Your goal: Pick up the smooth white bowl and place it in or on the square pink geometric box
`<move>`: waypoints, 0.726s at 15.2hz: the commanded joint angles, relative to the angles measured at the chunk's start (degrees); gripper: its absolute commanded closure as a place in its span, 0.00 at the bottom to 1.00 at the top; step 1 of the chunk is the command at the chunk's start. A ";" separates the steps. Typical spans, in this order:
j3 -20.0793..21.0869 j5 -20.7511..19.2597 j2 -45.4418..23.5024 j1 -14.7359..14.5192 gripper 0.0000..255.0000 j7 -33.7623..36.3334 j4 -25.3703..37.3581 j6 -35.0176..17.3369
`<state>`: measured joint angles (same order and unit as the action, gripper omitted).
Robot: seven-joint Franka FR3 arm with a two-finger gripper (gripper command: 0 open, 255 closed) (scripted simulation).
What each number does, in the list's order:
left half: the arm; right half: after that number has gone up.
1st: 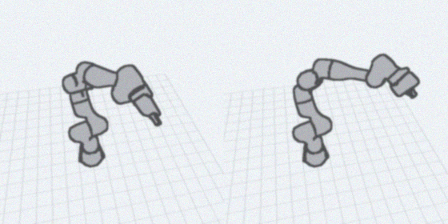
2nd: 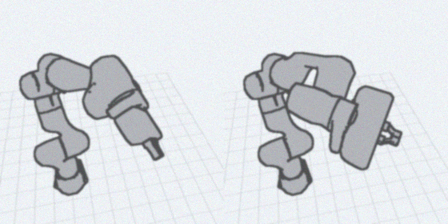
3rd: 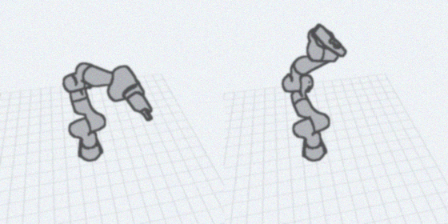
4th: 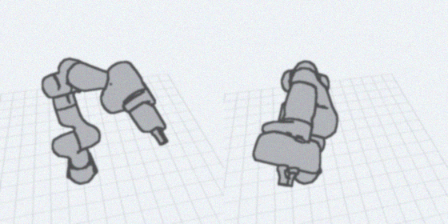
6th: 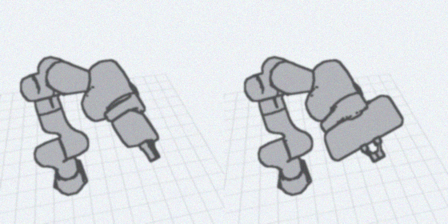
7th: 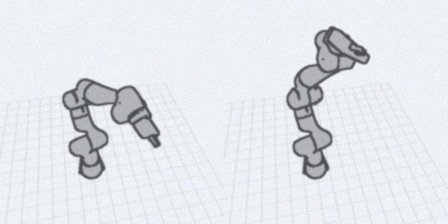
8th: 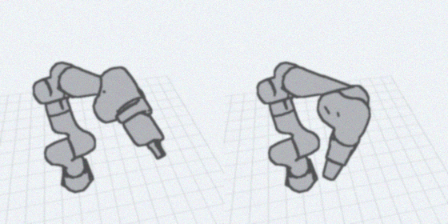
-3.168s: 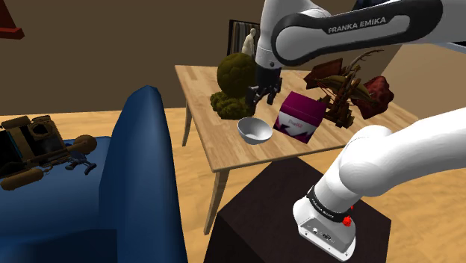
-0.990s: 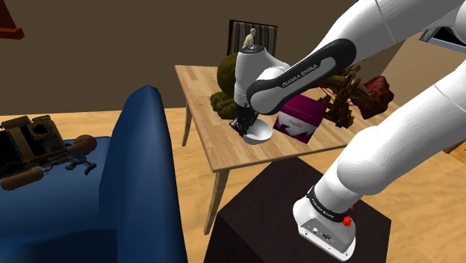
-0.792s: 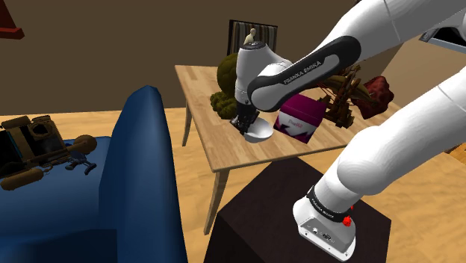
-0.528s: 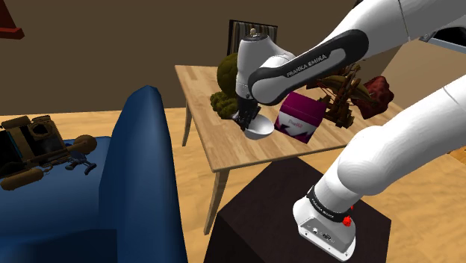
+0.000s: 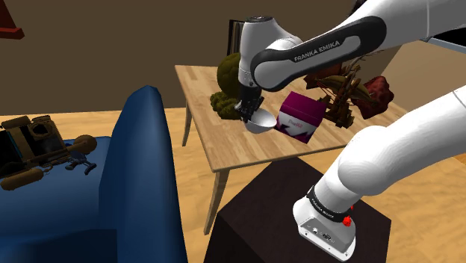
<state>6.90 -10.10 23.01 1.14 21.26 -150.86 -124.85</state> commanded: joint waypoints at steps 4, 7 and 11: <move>-0.25 0.66 2.26 -0.26 1.00 -1.10 2.28 4.48; -0.36 0.98 3.38 -0.38 1.00 -1.66 3.80 7.06; -0.48 1.31 4.62 -0.49 1.00 -2.34 5.98 10.43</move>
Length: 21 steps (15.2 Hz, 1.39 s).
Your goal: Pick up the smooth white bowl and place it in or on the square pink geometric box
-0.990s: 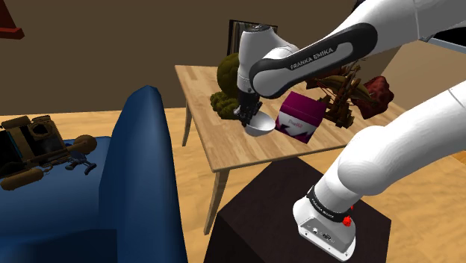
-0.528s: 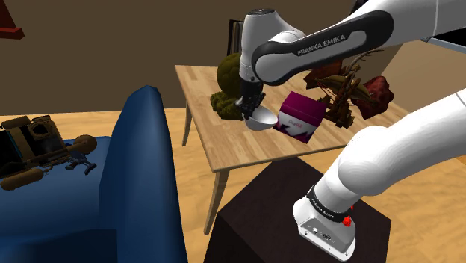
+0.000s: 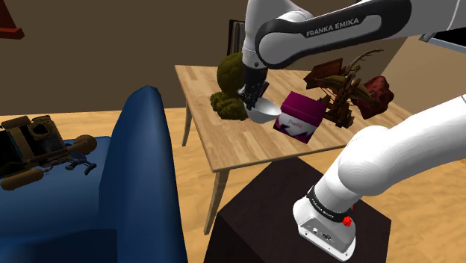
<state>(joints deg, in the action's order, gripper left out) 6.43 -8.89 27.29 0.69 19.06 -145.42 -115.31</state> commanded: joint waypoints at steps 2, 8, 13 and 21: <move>-0.06 0.24 0.87 -0.09 1.00 -0.47 1.69 2.54; -0.18 0.56 2.06 -0.16 1.00 -1.37 5.42 7.39; -0.26 0.74 2.65 -0.17 1.00 -2.05 8.81 11.32; -5.70 -2.15 6.71 2.51 1.00 -9.32 8.91 14.25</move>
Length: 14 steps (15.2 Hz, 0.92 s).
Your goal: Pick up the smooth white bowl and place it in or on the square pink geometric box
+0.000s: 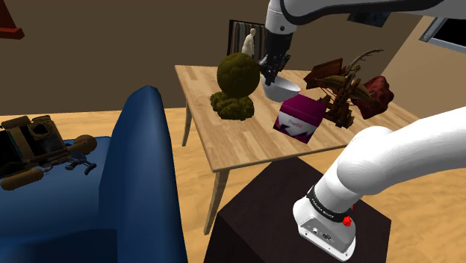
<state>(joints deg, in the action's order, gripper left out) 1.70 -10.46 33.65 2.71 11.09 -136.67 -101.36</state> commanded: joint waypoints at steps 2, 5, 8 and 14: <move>-3.19 -1.91 1.44 1.62 1.00 -4.11 -0.16 0.51; -6.59 -3.98 2.55 3.31 1.00 -8.29 -0.17 0.73; -10.00 -6.03 3.02 5.01 1.00 -12.50 0.41 0.79; -16.97 -9.70 2.06 8.00 1.00 -20.97 3.29 0.45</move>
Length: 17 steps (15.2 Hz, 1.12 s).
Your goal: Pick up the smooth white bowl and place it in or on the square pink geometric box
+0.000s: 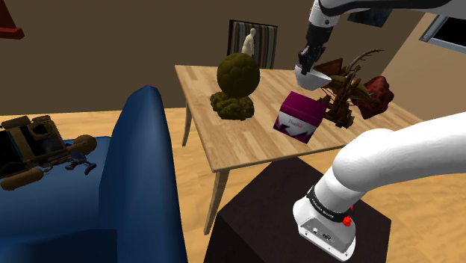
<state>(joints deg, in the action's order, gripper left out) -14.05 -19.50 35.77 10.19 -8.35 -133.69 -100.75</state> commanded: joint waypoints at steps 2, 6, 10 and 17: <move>-3.58 -1.65 -0.91 1.33 1.00 -4.37 1.76 -0.39; -5.41 -2.49 -1.54 1.89 1.00 -5.95 1.30 -2.04; -5.95 -3.05 -1.54 2.09 1.00 -5.34 -1.71 -5.00; -6.99 -4.13 -2.08 2.43 1.00 -4.27 -6.59 -10.35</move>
<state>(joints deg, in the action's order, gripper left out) -20.81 -23.48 33.98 12.60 -12.71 -139.76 -110.24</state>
